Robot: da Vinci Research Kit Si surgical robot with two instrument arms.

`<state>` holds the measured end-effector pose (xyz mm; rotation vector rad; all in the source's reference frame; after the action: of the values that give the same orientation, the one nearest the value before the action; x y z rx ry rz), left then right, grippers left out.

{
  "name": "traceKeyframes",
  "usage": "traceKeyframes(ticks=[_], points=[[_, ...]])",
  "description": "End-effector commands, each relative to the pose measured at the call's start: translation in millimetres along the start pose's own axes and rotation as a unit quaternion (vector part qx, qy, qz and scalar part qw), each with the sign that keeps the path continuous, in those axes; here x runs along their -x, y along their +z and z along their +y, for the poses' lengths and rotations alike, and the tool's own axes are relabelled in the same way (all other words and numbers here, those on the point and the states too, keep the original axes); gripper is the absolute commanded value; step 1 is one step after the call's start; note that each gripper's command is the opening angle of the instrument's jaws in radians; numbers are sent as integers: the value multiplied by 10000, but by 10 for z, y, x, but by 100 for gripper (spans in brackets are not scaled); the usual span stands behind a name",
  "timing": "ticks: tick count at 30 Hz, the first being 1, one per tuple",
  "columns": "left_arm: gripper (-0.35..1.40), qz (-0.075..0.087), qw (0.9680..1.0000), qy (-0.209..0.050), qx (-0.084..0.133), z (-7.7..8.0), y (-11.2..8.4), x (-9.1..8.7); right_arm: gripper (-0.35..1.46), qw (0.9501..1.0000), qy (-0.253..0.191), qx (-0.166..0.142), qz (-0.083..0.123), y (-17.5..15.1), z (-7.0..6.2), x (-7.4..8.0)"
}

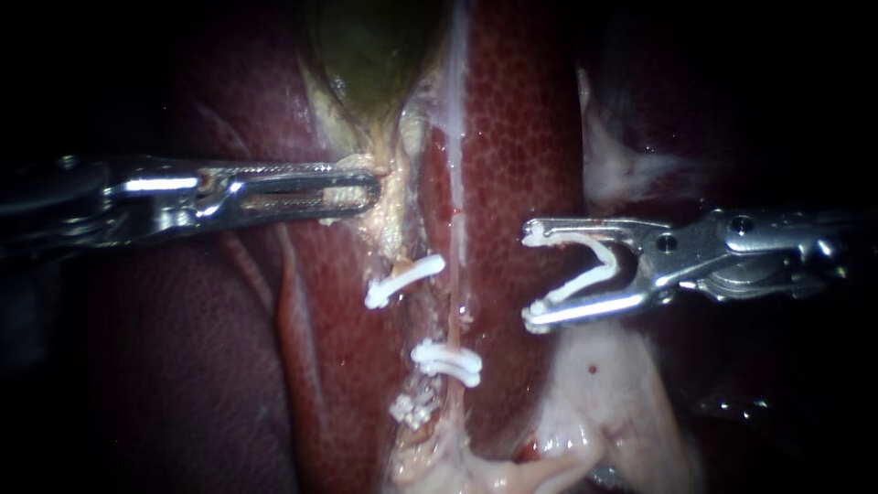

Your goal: Clipping third clip right tube

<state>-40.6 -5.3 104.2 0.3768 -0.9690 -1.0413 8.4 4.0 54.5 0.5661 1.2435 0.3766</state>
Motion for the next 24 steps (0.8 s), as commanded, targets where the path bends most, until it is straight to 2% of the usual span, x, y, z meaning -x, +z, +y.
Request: traceKeyframes(ticks=[1, 6, 8, 11, 18, 24], points=[[-35, -2, 10000, 1, -3, 0, -1, 0, 60, 10000, 1, 0, 1, 0, 0, 0], [-35, 17, 10000, -6, -38, 2, -11, 4, 60, 10000, 3, 5, 1, 1, 1, 0], [-35, 38, 10000, -18, -79, 3, -18, 10, 60, 10000, 2, 7, 1, 1, 2, 1], [-35, 44, 10000, -48, -11, 4, -33, 23, 60, 10000, 2, 10, 1, 2, 2, 1], [-35, -131, 9998, -144, 66, 12, -71, 53, 60, 10000, 2, 12, 1, 3, 2, 1], [-35, -189, 9996, -200, 86, 14, -82, 59, 60, 10000, 2, 14, 1, 3, 3, 1]])
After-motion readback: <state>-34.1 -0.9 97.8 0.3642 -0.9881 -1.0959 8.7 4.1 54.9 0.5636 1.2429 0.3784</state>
